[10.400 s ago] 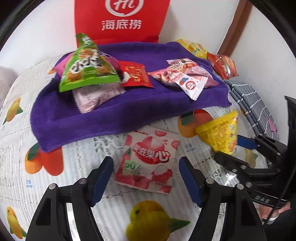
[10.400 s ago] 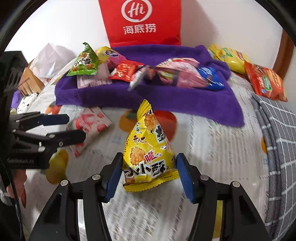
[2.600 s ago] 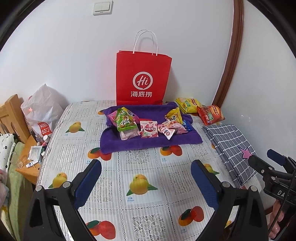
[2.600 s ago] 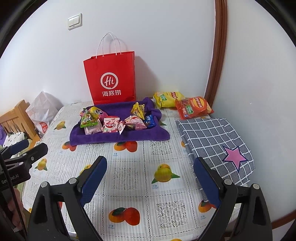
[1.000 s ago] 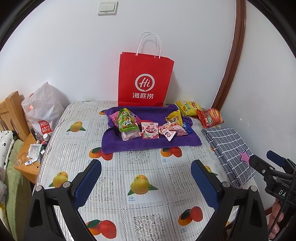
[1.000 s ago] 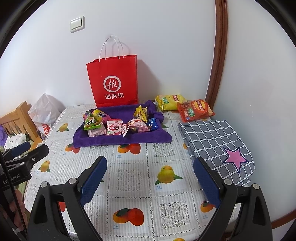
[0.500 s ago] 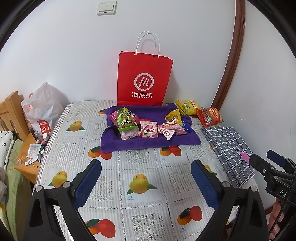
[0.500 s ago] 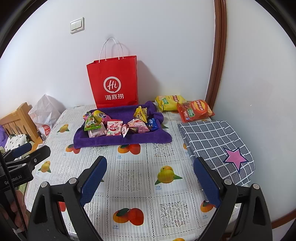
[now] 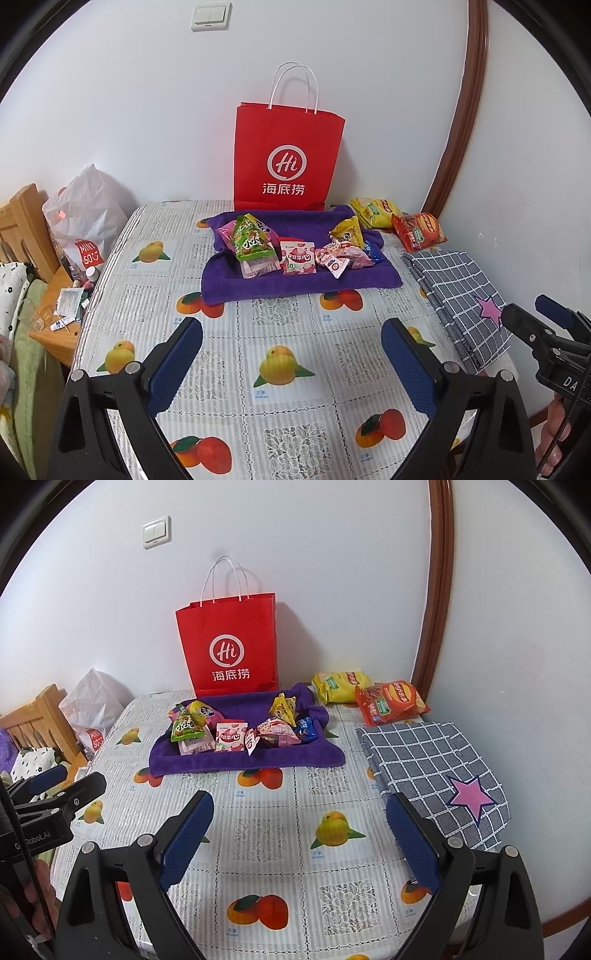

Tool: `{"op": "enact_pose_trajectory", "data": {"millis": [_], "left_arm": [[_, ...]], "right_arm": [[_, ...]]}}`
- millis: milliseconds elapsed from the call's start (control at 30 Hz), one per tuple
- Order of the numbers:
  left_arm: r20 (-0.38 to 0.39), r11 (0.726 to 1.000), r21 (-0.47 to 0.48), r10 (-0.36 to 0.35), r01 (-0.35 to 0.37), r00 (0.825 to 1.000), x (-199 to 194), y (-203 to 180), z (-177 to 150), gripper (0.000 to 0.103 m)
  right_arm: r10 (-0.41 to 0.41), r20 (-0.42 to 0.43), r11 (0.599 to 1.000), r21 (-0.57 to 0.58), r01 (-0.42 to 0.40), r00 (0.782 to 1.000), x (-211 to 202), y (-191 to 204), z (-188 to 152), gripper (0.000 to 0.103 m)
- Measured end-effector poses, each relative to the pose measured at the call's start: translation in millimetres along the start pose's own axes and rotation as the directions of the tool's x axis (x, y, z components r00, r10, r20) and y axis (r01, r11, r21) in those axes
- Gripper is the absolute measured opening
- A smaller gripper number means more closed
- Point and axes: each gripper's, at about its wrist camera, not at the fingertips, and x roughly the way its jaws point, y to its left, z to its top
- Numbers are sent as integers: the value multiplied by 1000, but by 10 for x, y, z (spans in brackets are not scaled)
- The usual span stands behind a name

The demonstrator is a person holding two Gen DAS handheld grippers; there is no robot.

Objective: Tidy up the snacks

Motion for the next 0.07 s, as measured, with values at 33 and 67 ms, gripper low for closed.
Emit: {"op": "enact_pose_trajectory", "data": {"millis": [33, 67], "left_arm": [[2, 1000, 0, 1, -1, 1000, -1, -1, 0, 98], [1, 1000, -2, 2, -2, 1000, 4, -1, 3, 98]], "right_arm": [[3, 0, 1000, 1, -3, 1000, 1, 1, 1, 94], [5, 0, 1000, 1, -5, 1000, 7, 3, 2, 94]]}}
